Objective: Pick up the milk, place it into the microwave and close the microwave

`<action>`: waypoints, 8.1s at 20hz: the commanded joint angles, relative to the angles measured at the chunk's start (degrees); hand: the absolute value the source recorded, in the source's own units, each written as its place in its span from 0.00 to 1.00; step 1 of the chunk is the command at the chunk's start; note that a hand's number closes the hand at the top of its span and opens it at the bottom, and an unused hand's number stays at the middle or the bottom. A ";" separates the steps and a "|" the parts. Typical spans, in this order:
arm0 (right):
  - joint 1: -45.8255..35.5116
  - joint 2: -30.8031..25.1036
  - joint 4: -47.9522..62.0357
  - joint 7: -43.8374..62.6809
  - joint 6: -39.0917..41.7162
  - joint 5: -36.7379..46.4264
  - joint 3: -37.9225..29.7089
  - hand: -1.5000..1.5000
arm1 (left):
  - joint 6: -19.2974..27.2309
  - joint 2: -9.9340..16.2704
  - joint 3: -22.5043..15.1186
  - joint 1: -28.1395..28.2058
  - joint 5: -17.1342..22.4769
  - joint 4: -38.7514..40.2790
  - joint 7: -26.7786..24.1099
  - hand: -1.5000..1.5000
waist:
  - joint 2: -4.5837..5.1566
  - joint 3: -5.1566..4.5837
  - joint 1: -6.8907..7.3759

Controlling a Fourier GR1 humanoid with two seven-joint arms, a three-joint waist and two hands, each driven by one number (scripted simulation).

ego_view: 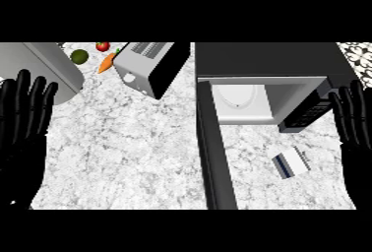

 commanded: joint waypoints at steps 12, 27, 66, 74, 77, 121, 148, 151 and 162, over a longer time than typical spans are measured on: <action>12.25 -6.71 -5.07 -2.33 15.07 -18.52 -11.11 0.00 | 0.31 -5.73 -8.13 22.70 6.63 -15.75 7.39 0.00 | 1.60 -0.75 0.37; 16.53 -2.49 8.12 -12.82 16.10 -6.80 -12.92 0.00 | -6.92 -4.82 -6.06 40.13 12.40 -28.37 3.81 0.00 | 1.60 -0.70 0.88; -9.67 -8.83 88.70 -57.74 7.63 10.01 -21.30 0.00 | -27.89 -3.63 4.46 66.38 23.08 -26.42 -18.08 0.00 | 2.04 -0.48 2.48; -13.73 -9.10 98.57 -63.16 11.52 10.07 -21.38 1.00 | -29.98 -5.57 2.01 68.69 19.87 -24.33 -21.57 0.00 | 2.17 -0.41 2.49; -16.95 -8.73 98.92 -63.02 10.67 11.85 -19.41 1.00 | -30.98 -5.43 2.33 68.68 20.11 -22.88 -22.84 0.00 | 2.10 -0.48 2.46; -48.36 -9.68 105.81 -46.27 2.51 11.77 -19.16 1.00 | -32.59 -1.12 9.60 63.63 26.14 -18.33 -21.43 0.00 | 3.08 -0.58 3.87; -46.79 -12.35 104.93 -48.66 -18.43 10.09 -19.15 1.00 | -31.81 2.02 9.52 55.58 24.59 -14.67 -20.05 0.00 | 4.93 -0.66 9.00; -46.08 -11.64 104.05 -49.25 -19.49 9.96 -18.71 1.00 | -32.13 2.43 9.01 54.90 24.02 -14.81 -19.82 0.00 | 5.22 -0.62 10.11; -43.13 -11.25 100.26 -50.15 -22.36 8.18 -18.34 1.00 | -30.56 3.56 10.64 52.10 23.67 -13.58 -18.51 0.00 | 5.58 -0.59 11.06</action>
